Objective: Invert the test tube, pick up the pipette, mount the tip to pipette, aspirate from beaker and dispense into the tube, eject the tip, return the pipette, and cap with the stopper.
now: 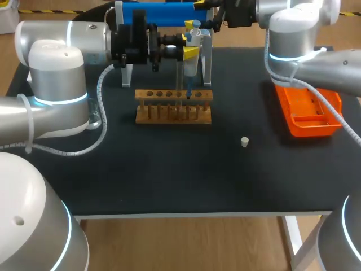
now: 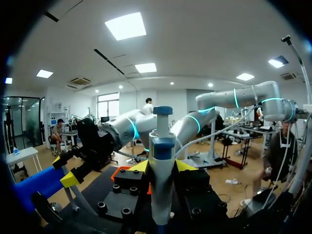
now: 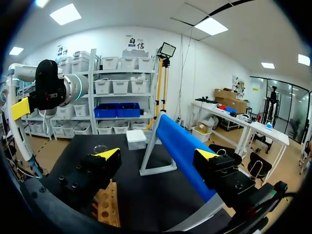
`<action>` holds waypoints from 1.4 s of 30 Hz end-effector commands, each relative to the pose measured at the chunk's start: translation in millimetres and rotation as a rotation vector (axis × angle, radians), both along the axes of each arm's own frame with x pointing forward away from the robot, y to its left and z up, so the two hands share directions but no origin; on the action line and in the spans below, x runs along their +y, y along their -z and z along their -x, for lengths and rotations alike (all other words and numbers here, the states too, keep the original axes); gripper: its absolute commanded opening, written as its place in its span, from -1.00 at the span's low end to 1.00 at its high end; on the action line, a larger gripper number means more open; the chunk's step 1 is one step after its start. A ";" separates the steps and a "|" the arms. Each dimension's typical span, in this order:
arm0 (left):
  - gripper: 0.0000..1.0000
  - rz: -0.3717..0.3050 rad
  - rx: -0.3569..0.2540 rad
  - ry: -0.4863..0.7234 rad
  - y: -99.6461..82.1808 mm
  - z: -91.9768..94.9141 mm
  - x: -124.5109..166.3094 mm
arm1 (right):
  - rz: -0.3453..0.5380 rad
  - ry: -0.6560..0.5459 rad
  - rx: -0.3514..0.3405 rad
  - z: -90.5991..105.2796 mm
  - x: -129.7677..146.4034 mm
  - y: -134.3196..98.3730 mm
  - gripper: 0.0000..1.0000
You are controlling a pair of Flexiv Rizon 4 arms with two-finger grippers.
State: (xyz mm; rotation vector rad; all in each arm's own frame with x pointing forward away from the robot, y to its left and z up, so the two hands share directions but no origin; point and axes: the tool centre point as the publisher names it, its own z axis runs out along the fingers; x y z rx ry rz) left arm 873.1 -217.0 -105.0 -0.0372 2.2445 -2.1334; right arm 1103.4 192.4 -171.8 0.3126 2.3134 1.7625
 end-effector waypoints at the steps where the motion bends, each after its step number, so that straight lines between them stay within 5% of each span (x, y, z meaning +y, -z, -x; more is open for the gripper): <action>1: -1.00 -0.002 0.001 0.001 -0.9 0.0 0.4 | 0.002 -0.003 0.002 -1.3 -0.8 -0.4 1.00; 17: -1.00 0.012 -0.005 -0.021 -2.6 -1.1 7.2 | 0.002 -0.003 0.002 -1.3 -0.8 -0.4 1.00; 30: -1.00 -0.025 0.036 -0.245 1.5 -16.7 86.2 | 0.002 -0.003 0.002 -1.3 -0.8 -0.4 1.00; 42: -1.00 -0.068 0.044 -0.467 8.2 -63.4 159.2 | 0.002 -0.003 0.002 -1.3 -0.8 -0.4 1.00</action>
